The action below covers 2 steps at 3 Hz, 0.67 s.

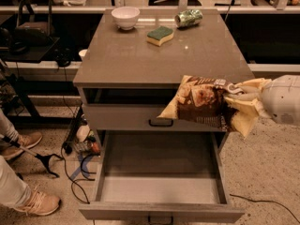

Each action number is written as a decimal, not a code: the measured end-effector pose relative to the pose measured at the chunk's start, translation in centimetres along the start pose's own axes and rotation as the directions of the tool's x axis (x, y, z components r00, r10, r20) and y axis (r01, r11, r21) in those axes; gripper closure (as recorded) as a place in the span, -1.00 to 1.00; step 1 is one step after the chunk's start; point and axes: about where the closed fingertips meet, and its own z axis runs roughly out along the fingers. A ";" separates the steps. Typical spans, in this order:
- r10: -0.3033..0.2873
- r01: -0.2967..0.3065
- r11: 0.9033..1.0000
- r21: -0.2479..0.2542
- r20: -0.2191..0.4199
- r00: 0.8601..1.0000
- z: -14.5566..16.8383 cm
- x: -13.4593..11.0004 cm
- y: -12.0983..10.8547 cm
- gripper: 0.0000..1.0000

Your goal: Pick brown chip bag from middle drawer and place on counter

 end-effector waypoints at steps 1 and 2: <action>-0.059 0.057 0.997 0.051 0.037 0.998 -0.7 -4.8 -2.8 1.00; -0.101 0.100 0.995 0.008 0.090 0.991 2.8 -9.2 -3.4 1.00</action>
Offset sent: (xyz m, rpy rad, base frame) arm 0.0778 0.1090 0.1017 0.0279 -0.1464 0.1744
